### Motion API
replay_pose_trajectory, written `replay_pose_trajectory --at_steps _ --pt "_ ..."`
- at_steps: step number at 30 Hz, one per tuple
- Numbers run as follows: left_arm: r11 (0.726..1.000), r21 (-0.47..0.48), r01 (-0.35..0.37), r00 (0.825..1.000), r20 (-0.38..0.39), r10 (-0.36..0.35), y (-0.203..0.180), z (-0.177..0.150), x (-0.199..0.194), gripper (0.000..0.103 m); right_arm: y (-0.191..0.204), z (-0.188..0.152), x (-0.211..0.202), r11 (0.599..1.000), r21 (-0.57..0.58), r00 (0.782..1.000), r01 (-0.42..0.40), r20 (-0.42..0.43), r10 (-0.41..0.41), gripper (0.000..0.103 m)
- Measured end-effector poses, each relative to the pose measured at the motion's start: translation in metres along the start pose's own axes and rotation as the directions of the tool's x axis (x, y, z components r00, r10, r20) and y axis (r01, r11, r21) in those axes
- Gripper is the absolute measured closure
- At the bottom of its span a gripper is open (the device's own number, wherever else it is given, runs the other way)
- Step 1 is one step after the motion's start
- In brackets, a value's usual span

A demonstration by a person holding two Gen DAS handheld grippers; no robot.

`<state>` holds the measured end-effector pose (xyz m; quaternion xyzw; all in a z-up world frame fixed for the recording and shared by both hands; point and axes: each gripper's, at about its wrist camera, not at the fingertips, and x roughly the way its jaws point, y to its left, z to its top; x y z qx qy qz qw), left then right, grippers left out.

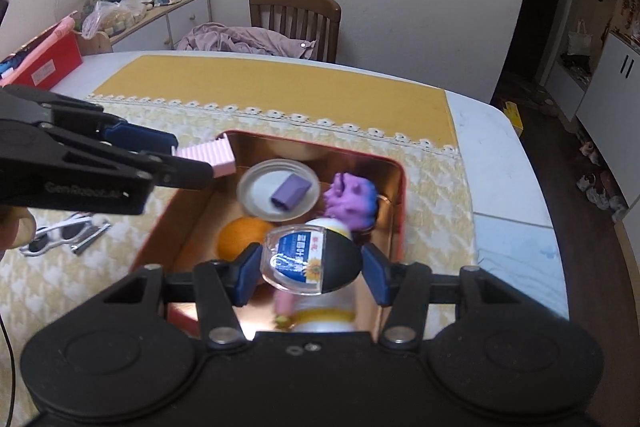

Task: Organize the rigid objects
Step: 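Lower the pink pad and round container into the box and open both grippers, then move both open grippers back to the white sunglasses and nail clipper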

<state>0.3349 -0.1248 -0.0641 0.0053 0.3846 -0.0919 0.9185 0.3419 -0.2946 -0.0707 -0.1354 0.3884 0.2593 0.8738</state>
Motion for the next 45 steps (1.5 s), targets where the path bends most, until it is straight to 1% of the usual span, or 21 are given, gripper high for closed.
replay_pose_trajectory --at_steps 5,12,14,16,17,22,24,32,36,39,40,42,45 --pt "0.999 0.014 -0.05 0.998 -0.044 0.05 -0.006 0.009 0.034 0.059 -0.014 0.007 0.021 1.0 -0.009 0.999 -0.019 -0.027 0.019 0.05" --pt "0.997 -0.005 -0.078 0.994 -0.075 0.077 -0.006 0.017 0.063 0.059 -0.021 0.017 0.04 0.998 -0.051 0.999 -0.044 -0.032 0.042 0.05" --pt "0.997 -0.006 -0.078 0.994 -0.083 0.077 -0.006 0.017 0.069 0.059 -0.021 0.017 0.044 0.997 -0.061 0.998 -0.053 -0.035 0.051 0.05" --pt "0.996 -0.009 -0.085 0.992 -0.09 0.084 -0.006 0.017 0.074 0.059 -0.019 0.016 0.047 0.995 -0.085 0.999 -0.046 -0.032 0.044 0.05" --pt "0.997 -0.019 -0.078 0.993 -0.092 0.076 -0.005 0.017 0.076 0.059 -0.019 0.016 0.049 0.995 -0.091 0.999 -0.043 -0.03 0.04 0.05" --pt "0.996 -0.037 -0.077 0.99 -0.124 0.072 -0.005 0.013 0.085 0.059 -0.02 0.02 0.054 0.995 -0.087 0.998 -0.058 -0.026 0.055 0.05" --pt "0.996 -0.049 -0.076 0.989 -0.127 0.069 -0.004 0.012 0.086 0.058 -0.019 0.02 0.054 0.994 -0.097 0.998 -0.057 -0.024 0.054 0.05" --pt "0.995 -0.071 -0.069 0.989 -0.134 0.059 -0.003 0.013 0.082 0.058 -0.024 0.019 0.051 0.997 -0.052 0.998 -0.056 -0.03 0.054 0.049" --pt "0.995 -0.062 -0.073 0.988 -0.142 0.063 -0.002 0.012 0.078 0.058 -0.027 0.017 0.047 0.998 -0.036 0.998 -0.051 -0.031 0.05 0.044" --pt "0.996 -0.068 -0.065 0.991 -0.123 0.056 -0.001 0.011 0.068 0.058 -0.028 0.017 0.042 0.999 -0.024 0.999 -0.043 -0.026 0.042 0.045" --pt "0.996 -0.07 -0.06 0.992 -0.113 0.052 -0.001 0.01 0.064 0.057 -0.028 0.017 0.039 0.999 -0.013 0.999 -0.042 -0.024 0.042 0.044" --pt "0.996 -0.075 -0.049 0.995 -0.096 0.042 -0.001 0.01 0.055 0.051 -0.029 0.016 0.033 0.999 0.01 0.999 -0.049 -0.015 0.05 0.044" --pt "0.996 -0.079 -0.032 0.997 -0.071 0.027 -0.001 0.007 0.041 0.048 -0.025 0.015 0.023 0.998 0.03 0.998 -0.063 -0.003 0.063 0.043"
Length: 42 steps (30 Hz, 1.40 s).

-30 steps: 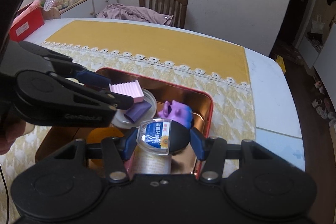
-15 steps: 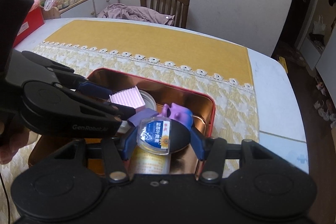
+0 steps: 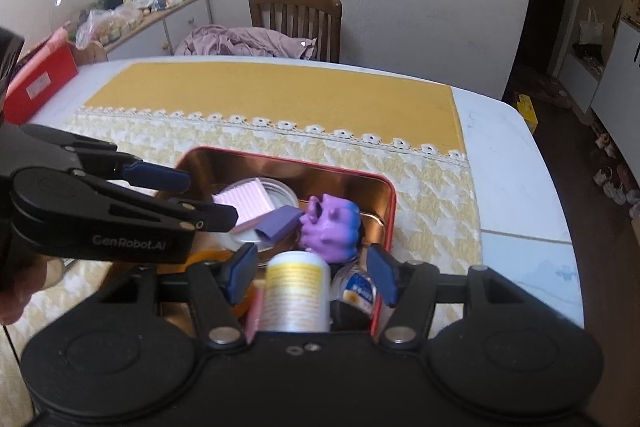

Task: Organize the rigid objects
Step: 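Move both open grippers back to the white sunglasses and nail clipper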

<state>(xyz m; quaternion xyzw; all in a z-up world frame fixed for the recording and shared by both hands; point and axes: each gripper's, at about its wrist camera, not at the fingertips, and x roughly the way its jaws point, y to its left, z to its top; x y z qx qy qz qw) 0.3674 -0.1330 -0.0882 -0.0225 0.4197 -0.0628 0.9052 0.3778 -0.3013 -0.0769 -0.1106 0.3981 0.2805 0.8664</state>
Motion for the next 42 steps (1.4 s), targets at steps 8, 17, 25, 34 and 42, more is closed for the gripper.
replay_pose_trajectory --at_steps 8,17,25,34,42 --pt "0.999 -0.008 0.031 0.998 0.056 -0.031 0.009 -0.017 -0.044 0.048 0.021 -0.008 -0.03 1.0 0.002 0.999 -0.019 0.032 0.019 0.034" --pt "0.999 -0.041 0.027 0.994 0.111 -0.022 0.035 -0.046 -0.098 0.048 0.063 -0.017 -0.059 0.999 0.011 0.997 -0.035 0.074 0.034 0.025" --pt "0.997 -0.08 -0.003 0.989 0.149 0.015 0.074 -0.08 -0.14 0.035 0.11 -0.027 -0.069 0.999 0.007 0.994 -0.049 0.096 0.048 0.018" --pt "0.995 -0.082 -0.051 0.987 0.146 0.063 0.117 -0.121 -0.166 0.02 0.157 -0.036 -0.066 0.998 0.005 0.991 -0.061 0.116 0.06 0.0" --pt "0.995 -0.062 -0.083 0.988 0.127 0.09 0.153 -0.152 -0.174 0.02 0.189 -0.037 -0.05 0.999 0.009 0.994 -0.053 0.093 0.052 0.0"
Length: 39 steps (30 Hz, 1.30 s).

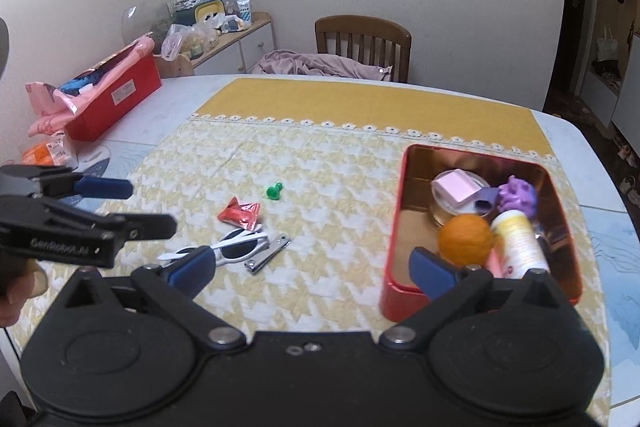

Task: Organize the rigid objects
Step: 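Move both open grippers back to the white sunglasses and nail clipper, then grasp the white sunglasses with the left gripper while the right grasps the nail clipper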

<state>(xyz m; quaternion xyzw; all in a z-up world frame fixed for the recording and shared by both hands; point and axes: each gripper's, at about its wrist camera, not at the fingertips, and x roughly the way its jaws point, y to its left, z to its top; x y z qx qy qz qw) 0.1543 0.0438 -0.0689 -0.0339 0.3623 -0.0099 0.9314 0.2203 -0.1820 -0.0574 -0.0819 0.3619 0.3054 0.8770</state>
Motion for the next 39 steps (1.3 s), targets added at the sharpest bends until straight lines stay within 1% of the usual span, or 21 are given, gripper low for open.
replay_pose_trajectory --at_steps 6,12,16,22,26,28,30,32,34,36,37,38,39 --pt "0.999 0.051 0.0 1.0 -0.023 0.001 0.015 -0.02 0.005 0.02 0.014 -0.003 0.026 1.0 -0.017 0.999 0.019 -0.05 -0.02 0.0" --pt "0.995 0.099 -0.015 0.998 -0.052 0.02 0.019 -0.031 0.025 0.02 0.024 -0.006 0.057 0.999 -0.011 0.994 0.03 -0.108 -0.031 0.0" --pt "0.992 0.123 -0.013 0.998 -0.066 0.021 0.02 -0.033 0.04 0.02 0.031 -0.005 0.08 0.998 -0.008 0.989 0.055 -0.137 -0.056 0.0" --pt "0.987 0.161 -0.002 0.997 -0.073 0.014 0.018 -0.03 0.056 0.023 0.038 0.0 0.111 0.997 -0.022 0.979 0.073 -0.191 -0.076 0.01" --pt "0.982 0.19 0.015 0.996 -0.085 0.001 0.014 -0.027 0.063 0.036 0.042 0.003 0.125 0.994 -0.041 0.97 0.099 -0.218 -0.106 0.018" --pt "0.98 0.195 0.029 0.996 -0.092 -0.012 0.012 -0.025 0.067 0.04 0.044 0.004 0.131 0.992 -0.064 0.967 0.11 -0.223 -0.122 0.022" --pt "0.978 0.204 0.044 0.994 -0.102 -0.023 0.01 -0.025 0.07 0.046 0.046 0.004 0.136 0.991 -0.078 0.962 0.11 -0.242 -0.126 0.029" --pt "0.973 0.225 0.05 0.994 -0.106 -0.027 0.008 -0.025 0.073 0.05 0.048 0.003 0.138 0.99 -0.093 0.96 0.109 -0.247 -0.129 0.033" --pt "0.97 0.235 0.06 0.993 -0.114 -0.034 0.007 -0.026 0.076 0.054 0.049 0.004 0.139 0.988 -0.108 0.962 0.109 -0.238 -0.132 0.034" --pt "0.97 0.231 0.07 0.991 -0.127 -0.042 0.007 -0.026 0.08 0.056 0.05 0.004 0.139 0.989 -0.115 0.963 0.096 -0.24 -0.121 0.042" --pt "0.97 0.23 0.072 0.99 -0.132 -0.043 0.008 -0.027 0.082 0.059 0.05 0.005 0.138 0.989 -0.12 0.964 0.09 -0.238 -0.117 0.045" --pt "0.97 0.228 0.08 0.989 -0.142 -0.048 0.009 -0.027 0.084 0.067 0.051 0.005 0.139 0.988 -0.126 0.965 0.087 -0.236 -0.115 0.05" --pt "0.971 0.22 0.09 0.987 -0.149 -0.058 0.01 -0.027 0.086 0.068 0.051 0.006 0.139 0.989 -0.126 0.966 0.082 -0.236 -0.11 0.055"
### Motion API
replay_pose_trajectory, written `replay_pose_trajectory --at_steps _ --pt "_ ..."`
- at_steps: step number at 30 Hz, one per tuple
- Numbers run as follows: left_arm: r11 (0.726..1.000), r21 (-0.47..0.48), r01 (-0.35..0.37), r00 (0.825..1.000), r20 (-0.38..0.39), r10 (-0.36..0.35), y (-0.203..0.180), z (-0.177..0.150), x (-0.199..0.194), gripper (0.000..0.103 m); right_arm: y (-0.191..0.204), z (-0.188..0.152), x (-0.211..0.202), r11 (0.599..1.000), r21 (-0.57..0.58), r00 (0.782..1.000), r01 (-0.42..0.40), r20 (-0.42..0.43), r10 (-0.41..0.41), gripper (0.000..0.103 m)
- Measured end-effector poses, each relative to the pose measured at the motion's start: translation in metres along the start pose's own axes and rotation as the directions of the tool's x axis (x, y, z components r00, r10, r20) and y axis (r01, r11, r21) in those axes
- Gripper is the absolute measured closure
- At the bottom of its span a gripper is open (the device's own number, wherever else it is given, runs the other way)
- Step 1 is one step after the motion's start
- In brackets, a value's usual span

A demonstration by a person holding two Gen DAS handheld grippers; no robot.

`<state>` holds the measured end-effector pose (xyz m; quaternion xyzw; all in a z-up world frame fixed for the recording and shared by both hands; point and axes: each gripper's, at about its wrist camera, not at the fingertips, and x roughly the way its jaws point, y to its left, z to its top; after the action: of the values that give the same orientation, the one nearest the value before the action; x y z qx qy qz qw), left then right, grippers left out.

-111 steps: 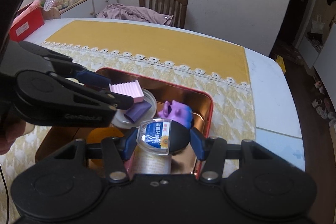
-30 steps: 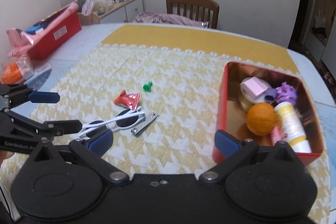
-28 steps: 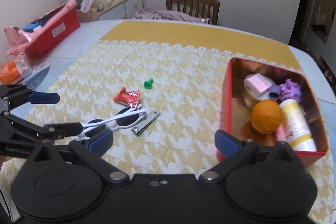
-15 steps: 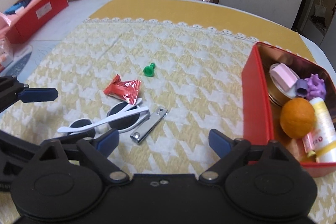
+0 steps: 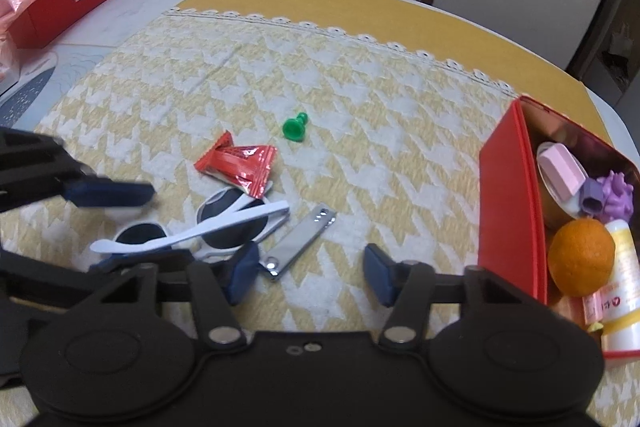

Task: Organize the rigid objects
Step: 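Grasp the white sunglasses with the left gripper while the right grasps the nail clipper, then carry the sunglasses and nail clipper over the red box with both grippers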

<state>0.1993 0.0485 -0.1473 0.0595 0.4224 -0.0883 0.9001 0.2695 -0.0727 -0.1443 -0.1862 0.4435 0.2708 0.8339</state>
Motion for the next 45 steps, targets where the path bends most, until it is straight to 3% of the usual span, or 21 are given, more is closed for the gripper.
replay_pose_trajectory --at_steps 4,8,11,13,20,31,45 --pt "1.0 -0.002 0.011 1.0 -0.005 -0.011 -0.002 0.003 0.003 0.071 0.002 0.001 0.0 1.0 0.004 1.0 -0.018 0.002 0.018 0.067" --pt "0.999 -0.034 0.025 1.0 -0.014 -0.026 -0.002 0.006 0.003 0.076 0.004 0.002 -0.002 1.0 0.001 1.0 -0.023 0.005 0.023 0.087" --pt "0.996 -0.081 0.039 0.999 -0.016 -0.04 0.001 0.01 0.002 0.091 0.002 0.0 -0.004 1.0 0.016 1.0 -0.022 0.005 0.022 0.093" --pt "0.992 -0.118 0.051 0.998 -0.033 -0.055 0.003 0.014 0.002 0.097 0.0 -0.002 -0.006 1.0 0.026 1.0 -0.014 0.012 0.013 0.093" --pt "0.98 -0.191 0.055 0.997 -0.044 -0.064 0.009 0.014 0.0 0.097 -0.009 -0.01 -0.026 0.998 0.054 0.999 -0.01 0.052 0.007 0.093" --pt "0.934 -0.354 0.058 0.993 -0.08 -0.092 0.02 0.011 -0.017 0.098 -0.033 -0.025 -0.07 0.996 0.087 0.991 -0.027 0.135 0.015 0.093" --pt "0.909 -0.415 0.038 0.996 -0.062 -0.07 -0.006 0.03 -0.045 0.099 -0.097 -0.041 -0.128 0.986 0.162 0.968 -0.05 0.253 0.007 0.093"
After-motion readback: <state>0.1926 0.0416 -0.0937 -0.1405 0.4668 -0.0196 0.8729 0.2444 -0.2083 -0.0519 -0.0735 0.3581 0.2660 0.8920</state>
